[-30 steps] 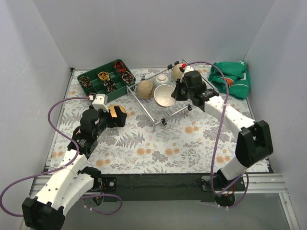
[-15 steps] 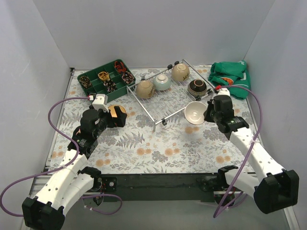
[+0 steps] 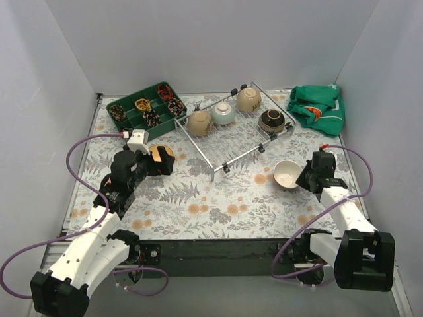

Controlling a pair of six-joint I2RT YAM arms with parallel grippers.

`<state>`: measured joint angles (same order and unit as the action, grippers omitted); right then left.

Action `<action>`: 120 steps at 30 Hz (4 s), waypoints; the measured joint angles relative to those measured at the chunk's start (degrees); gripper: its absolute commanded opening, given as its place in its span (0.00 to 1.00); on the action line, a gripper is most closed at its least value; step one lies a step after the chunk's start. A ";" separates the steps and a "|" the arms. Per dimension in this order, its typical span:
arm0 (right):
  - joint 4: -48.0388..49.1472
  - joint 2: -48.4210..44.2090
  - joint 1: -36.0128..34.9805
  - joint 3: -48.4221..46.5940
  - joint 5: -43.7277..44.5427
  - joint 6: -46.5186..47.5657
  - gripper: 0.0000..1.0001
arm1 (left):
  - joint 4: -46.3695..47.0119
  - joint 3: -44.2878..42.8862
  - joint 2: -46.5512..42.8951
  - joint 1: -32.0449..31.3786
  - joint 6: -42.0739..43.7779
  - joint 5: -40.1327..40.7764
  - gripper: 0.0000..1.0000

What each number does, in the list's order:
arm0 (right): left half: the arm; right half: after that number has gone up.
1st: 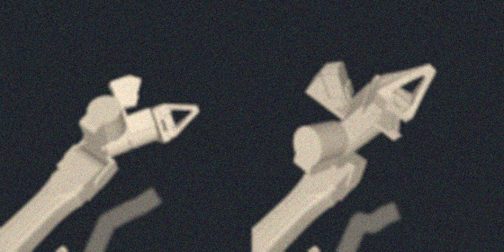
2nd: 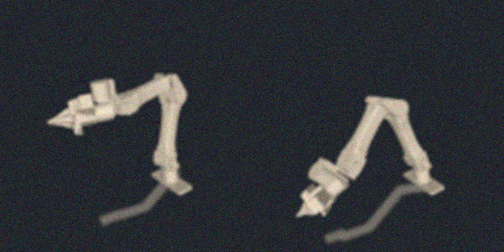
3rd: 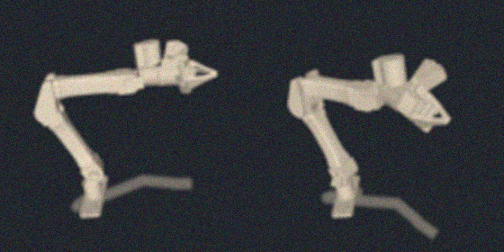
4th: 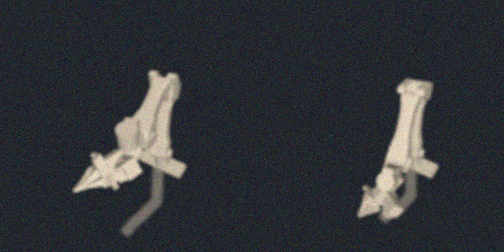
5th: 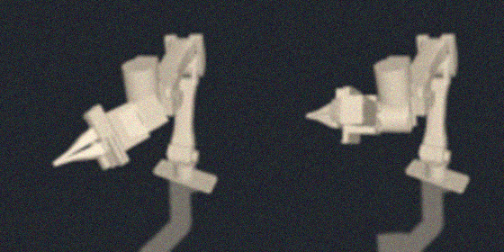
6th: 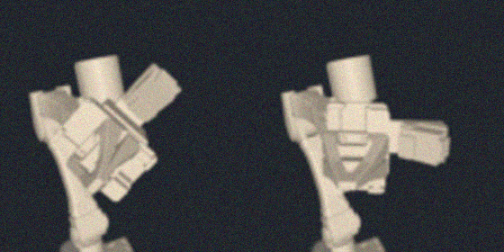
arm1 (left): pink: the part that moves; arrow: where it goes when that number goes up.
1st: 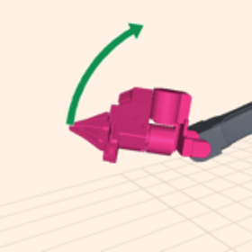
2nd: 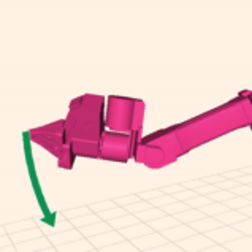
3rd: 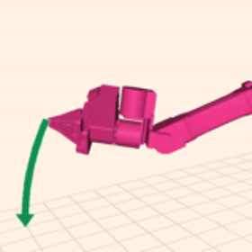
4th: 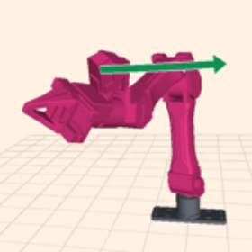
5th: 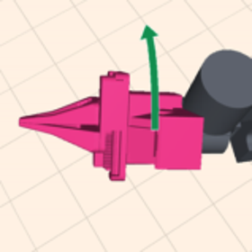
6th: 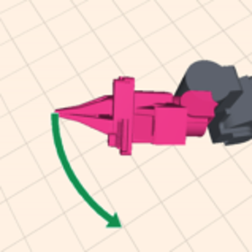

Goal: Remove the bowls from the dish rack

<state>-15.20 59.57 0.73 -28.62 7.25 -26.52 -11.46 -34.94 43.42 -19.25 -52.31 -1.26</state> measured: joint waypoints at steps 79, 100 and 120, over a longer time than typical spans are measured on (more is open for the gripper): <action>3.30 -27.23 -16.57 -0.42 -4.42 10.51 0.99 | -5.38 -66.49 86.03 -22.21 48.92 43.32 0.98; 3.37 -27.23 -16.63 0.46 -4.81 10.91 0.98 | 1.66 -66.25 89.09 -23.32 56.94 48.57 0.79; 3.39 -28.15 -16.61 0.46 -8.44 10.43 0.95 | 0.31 -62.51 82.20 -24.39 46.66 42.84 0.31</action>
<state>-11.81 31.42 -15.88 -28.16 -1.19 -16.10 -11.16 -97.45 125.62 -43.64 -5.65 41.58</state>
